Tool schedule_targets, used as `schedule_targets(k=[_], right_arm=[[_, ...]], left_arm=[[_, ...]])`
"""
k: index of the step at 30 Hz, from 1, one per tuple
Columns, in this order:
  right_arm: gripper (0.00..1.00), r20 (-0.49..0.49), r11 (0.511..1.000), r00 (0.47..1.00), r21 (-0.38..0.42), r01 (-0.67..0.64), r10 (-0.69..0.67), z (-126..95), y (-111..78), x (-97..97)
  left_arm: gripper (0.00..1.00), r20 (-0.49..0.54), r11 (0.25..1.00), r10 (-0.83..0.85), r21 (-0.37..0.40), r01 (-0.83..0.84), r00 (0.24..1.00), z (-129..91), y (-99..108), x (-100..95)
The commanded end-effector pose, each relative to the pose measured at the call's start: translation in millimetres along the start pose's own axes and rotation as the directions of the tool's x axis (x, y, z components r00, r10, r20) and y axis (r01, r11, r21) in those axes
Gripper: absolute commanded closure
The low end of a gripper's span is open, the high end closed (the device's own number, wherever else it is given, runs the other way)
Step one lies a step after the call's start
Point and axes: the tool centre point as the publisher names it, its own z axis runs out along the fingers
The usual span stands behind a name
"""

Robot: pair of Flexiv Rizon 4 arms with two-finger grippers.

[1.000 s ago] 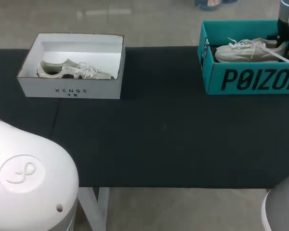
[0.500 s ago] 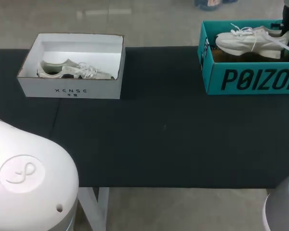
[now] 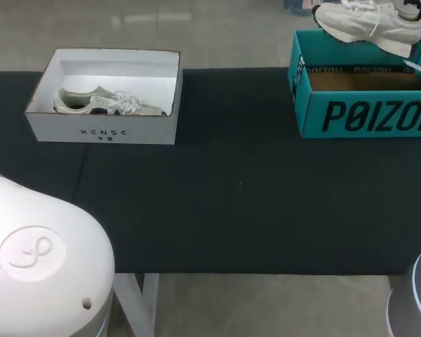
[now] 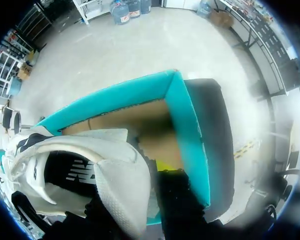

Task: Take the shoe out of the shoebox, open the shoe tongue, remove and reinsert the insole, then place the shoe into the shoebox

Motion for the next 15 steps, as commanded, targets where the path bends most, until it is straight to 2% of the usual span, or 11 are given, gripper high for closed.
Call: schedule_targets(k=[1,6,15], right_arm=[[1.0,0.011,0.965,1.0,-0.261,0.009,-0.007,-55.7,-67.4,3.1],[1.0,0.031,0.955,0.999,-0.296,0.03,-0.022,-72.8,-97.4,13.0],[1.0,0.076,0.929,0.996,-0.365,0.063,-0.038,-73.9,-155.3,37.6]], left_arm=[[0.0,-0.002,1.0,-0.001,0.006,0.001,1.0,1.1,2.4,-0.4],[0.0,-0.002,1.0,-0.001,0.006,0.001,1.0,1.1,2.4,-0.4],[0.0,-0.002,1.0,-0.001,0.006,0.001,1.0,1.1,2.4,-0.4]])
